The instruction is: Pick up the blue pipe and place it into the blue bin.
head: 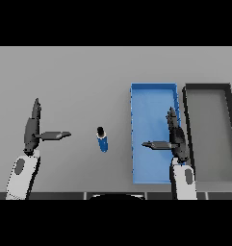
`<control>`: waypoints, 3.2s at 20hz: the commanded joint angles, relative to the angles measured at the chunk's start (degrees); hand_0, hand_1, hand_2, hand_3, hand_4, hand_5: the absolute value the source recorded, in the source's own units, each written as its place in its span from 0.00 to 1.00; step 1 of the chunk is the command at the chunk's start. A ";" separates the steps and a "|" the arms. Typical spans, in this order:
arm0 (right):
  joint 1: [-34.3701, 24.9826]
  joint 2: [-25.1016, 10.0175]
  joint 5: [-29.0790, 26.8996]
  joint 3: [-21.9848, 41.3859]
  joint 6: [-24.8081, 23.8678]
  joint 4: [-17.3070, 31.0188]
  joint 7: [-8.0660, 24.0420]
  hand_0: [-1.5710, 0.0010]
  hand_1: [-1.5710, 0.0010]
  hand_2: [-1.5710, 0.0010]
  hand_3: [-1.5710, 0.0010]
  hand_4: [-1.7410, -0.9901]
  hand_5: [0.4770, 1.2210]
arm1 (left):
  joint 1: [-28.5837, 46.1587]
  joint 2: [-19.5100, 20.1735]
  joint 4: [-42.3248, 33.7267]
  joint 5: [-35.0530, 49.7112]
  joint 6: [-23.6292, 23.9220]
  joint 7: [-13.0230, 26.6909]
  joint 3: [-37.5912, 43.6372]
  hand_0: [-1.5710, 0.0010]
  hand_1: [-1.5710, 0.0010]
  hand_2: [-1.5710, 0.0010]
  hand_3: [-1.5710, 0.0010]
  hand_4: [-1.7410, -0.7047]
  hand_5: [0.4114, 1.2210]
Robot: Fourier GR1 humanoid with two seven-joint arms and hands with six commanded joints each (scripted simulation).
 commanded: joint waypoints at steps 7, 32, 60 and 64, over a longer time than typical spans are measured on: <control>2.63 -3.74 2.56 1.51 2.21 -2.12 -3.96 1.00 1.00 1.00 1.00 0.69 0.17 | 2.22 2.68 -1.28 -1.15 -5.08 -3.84 -2.64 1.00 1.00 1.00 1.00 0.71 0.22; 5.09 -8.00 6.19 4.43 5.27 -6.17 -6.12 1.00 1.00 1.00 1.00 0.63 0.19 | 2.69 5.10 -8.43 -4.73 -27.51 -2.16 -19.80 1.00 1.00 1.00 1.00 0.60 0.04; 6.11 -8.04 6.07 4.28 5.42 -7.21 -5.88 1.00 1.00 1.00 1.00 0.65 0.19 | -6.44 -15.85 8.10 -8.04 -22.22 -11.16 -22.85 0.10 0.08 0.07 0.13 0.06 0.93; 5.96 -8.01 6.43 4.15 5.02 -6.91 -5.95 1.00 1.00 1.00 1.00 0.66 0.20 | -7.50 -15.96 3.71 -6.90 -22.52 -11.71 -22.80 0.04 0.03 0.03 0.09 0.03 0.97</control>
